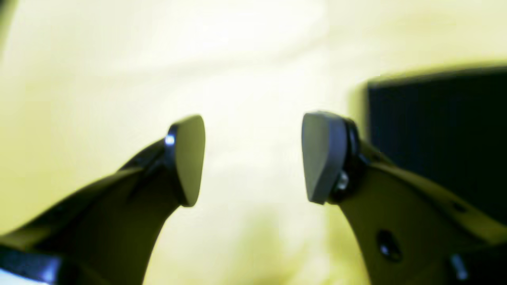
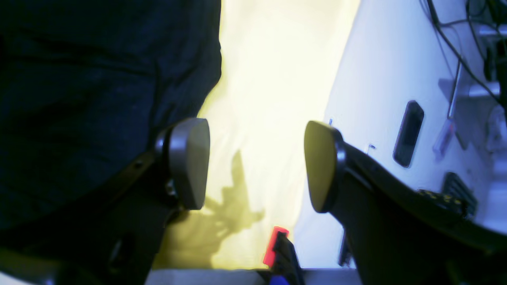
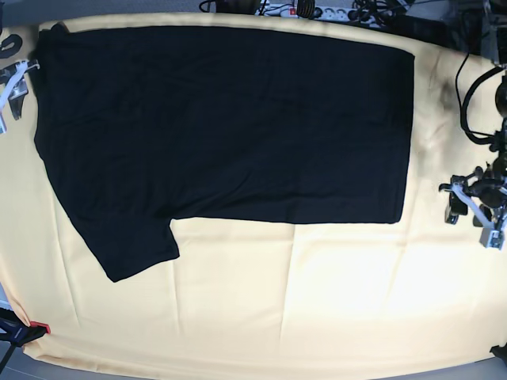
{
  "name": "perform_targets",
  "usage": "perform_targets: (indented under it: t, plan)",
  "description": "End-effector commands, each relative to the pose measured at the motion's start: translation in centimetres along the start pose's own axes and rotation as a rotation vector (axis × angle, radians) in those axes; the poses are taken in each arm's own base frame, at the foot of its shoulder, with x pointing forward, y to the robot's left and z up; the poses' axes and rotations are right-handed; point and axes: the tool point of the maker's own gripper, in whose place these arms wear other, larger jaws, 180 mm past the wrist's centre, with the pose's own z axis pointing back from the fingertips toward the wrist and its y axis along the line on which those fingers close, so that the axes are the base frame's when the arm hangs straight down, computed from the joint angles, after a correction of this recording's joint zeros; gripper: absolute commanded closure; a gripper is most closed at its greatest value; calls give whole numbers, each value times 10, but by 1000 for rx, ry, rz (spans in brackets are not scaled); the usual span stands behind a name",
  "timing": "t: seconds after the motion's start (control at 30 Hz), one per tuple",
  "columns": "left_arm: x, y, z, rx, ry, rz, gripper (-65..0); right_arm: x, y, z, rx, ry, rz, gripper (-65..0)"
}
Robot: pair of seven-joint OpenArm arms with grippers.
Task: Fold the T-shirt properly
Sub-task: 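Release the shirt and move both grippers aside, then grasp the shirt's hem edge with both grippers at its two corners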
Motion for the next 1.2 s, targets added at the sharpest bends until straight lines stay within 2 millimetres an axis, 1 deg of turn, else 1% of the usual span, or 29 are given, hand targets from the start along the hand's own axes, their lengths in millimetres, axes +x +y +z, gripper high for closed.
perform_targets:
  t: [0.0,0.03,0.1,0.17,0.27,0.33,0.43,0.53,0.6,0.67,0.73,0.8,0.83,0.87,0.9,0.93,1.0,1.1,1.17]
  plan:
    - [13,9,2,-29,-45,62,-386,8,-4,2,-11,-26,20,-392]
    - [8,9,-3,-77,-54,134,-386,9,-3,2,-1,-30,17,-392]
    - [-7,7,-15,-162,-38,242,-386,9,0,2,12,-35,13,-392]
    - [-21,-2,-28,-245,-14,318,-386,9,0,2,12,-35,14,-392]
    - [-38,-12,-47,-292,24,397,-386,10,0,2,12,-36,14,-392]
    - [-45,-21,-58,-314,43,435,-386,9,0,2,12,-36,14,-392]
    - [-48,-46,-72,-378,61,436,-386,9,0,2,11,-35,13,-392]
    - [-54,-83,-82,-453,125,399,-386,10,0,2,11,-36,13,-392]
    - [-60,-109,-84,-521,174,356,-386,10,0,2,11,-36,13,-392]
    - [-61,-128,-83,-581,192,339,-386,10,0,2,11,-39,13,-392]
    - [-58,-136,-83,-612,186,349,-386,11,0,2,12,-44,13,-392]
    - [-53,-135,-84,-607,180,354,-385,17,-2,2,6,-71,10,-392]
    - [-52,-131,-86,-582,189,368,-370,20,-3,2,1,-85,9,-392]
    - [-52,-125,-89,-549,200,384,-335,25,-6,2,-7,-104,5,-392]
    - [-53,-119,-91,-510,216,381,-279,32,-9,2,-20,-131,-2,-392]
    - [-55,-112,-94,-470,225,367,-202,40,-14,3,-38,-162,-14,-392]
    - [-55,-100,-97,-416,219,351,-3,55,-24,3,-75,-224,-46,-392]
    - [-53,-98,-97,-411,211,350,0,71,-42,-3,-116,-300,-102,-392]
    - [-48,-99,-98,-415,201,350,0,76,-55,-16,-128,-328,-154,-392]
